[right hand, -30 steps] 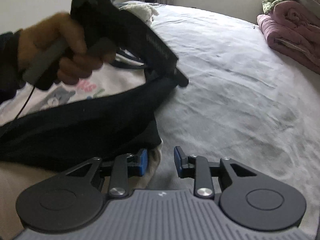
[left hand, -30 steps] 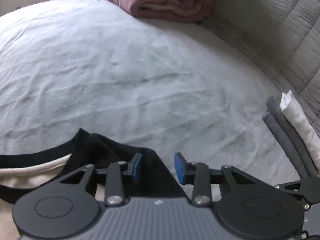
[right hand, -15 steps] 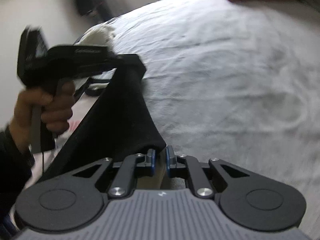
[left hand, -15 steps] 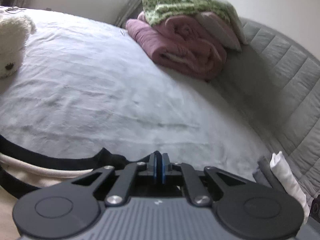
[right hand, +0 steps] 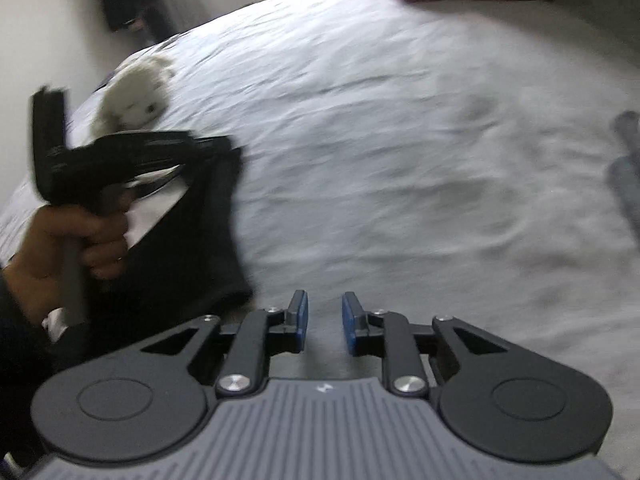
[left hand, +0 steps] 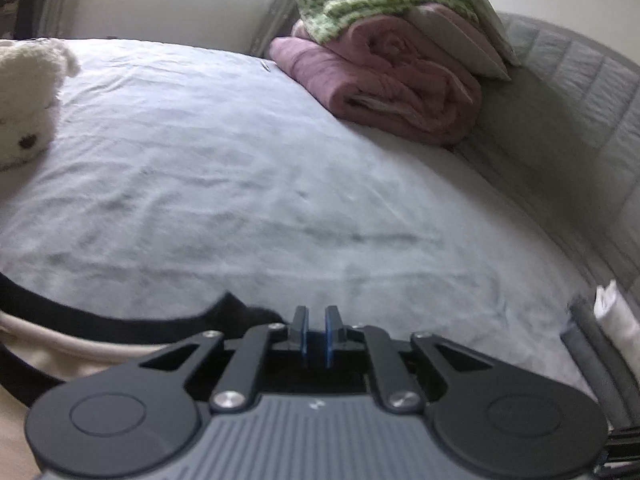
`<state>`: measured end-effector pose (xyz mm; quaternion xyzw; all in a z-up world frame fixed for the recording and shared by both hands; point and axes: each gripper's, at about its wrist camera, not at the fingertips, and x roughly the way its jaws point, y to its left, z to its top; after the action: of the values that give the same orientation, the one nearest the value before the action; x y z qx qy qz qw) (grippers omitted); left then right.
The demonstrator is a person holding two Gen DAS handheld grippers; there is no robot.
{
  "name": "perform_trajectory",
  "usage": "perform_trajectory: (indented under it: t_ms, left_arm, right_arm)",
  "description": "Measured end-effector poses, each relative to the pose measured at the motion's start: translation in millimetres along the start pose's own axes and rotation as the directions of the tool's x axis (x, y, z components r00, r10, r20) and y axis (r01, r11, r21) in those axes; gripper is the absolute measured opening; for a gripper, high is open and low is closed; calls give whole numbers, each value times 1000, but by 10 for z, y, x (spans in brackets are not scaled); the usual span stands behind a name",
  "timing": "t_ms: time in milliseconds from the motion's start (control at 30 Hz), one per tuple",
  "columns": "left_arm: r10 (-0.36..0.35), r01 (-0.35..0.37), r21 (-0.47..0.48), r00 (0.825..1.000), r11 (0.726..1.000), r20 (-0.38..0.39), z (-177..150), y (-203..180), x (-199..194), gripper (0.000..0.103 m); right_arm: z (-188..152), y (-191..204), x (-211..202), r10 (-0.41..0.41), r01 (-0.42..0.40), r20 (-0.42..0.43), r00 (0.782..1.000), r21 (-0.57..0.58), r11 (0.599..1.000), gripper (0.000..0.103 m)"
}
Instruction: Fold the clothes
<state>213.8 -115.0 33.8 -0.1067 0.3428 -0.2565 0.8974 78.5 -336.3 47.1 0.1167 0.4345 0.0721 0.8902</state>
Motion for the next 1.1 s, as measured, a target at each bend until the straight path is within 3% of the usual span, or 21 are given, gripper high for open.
perform_trajectory:
  t_ms: [67, 200, 367, 433, 500, 733, 900, 967, 1033, 1100]
  left_arm:
    - [2, -1, -6, 1000, 1000, 22, 48, -12, -94, 16]
    - [33, -33, 10, 999, 999, 33, 50, -14, -417, 17]
    - [99, -97, 56, 994, 994, -45, -267, 62, -894, 17]
    - [115, -111, 48, 990, 993, -84, -467, 134, -1112, 19]
    - [129, -125, 41, 985, 991, -111, -621, 198, -1281, 20]
    - [209, -199, 83, 969, 976, -129, -971, 320, -1786, 30]
    - [207, -199, 69, 969, 978, -135, -1117, 433, -1924, 31]
    - [200, -192, 75, 972, 979, -125, -1096, 409, -1937, 31]
    - [193, -184, 81, 974, 980, -116, -1075, 384, -1950, 32]
    - [186, -177, 87, 977, 980, -107, -1054, 360, -1963, 32]
  right_arm:
    - [32, -4, -55, -9, 9, 51, 999, 3, 1000, 23]
    - [22, 295, -170, 125, -108, 141, 982, -121, 987, 23]
    - [-95, 673, 54, 189, -171, 39, 981, -273, 947, 23]
    - [-148, 739, 202, 144, -145, -25, 989, -310, 940, 21]
    - [-186, 743, 287, 69, -78, -38, 997, -334, 939, 7]
    - [-173, 697, 239, 51, -64, -49, 997, -304, 951, 7]
    - [-169, 685, 194, 39, -51, -43, 998, -316, 947, 7]
    - [-155, 725, 128, 43, -40, 0, 999, -330, 943, 11]
    - [-130, 758, 68, 47, -26, 55, 997, -343, 939, 32]
    - [-84, 772, 29, 52, -8, 120, 991, -348, 938, 40]
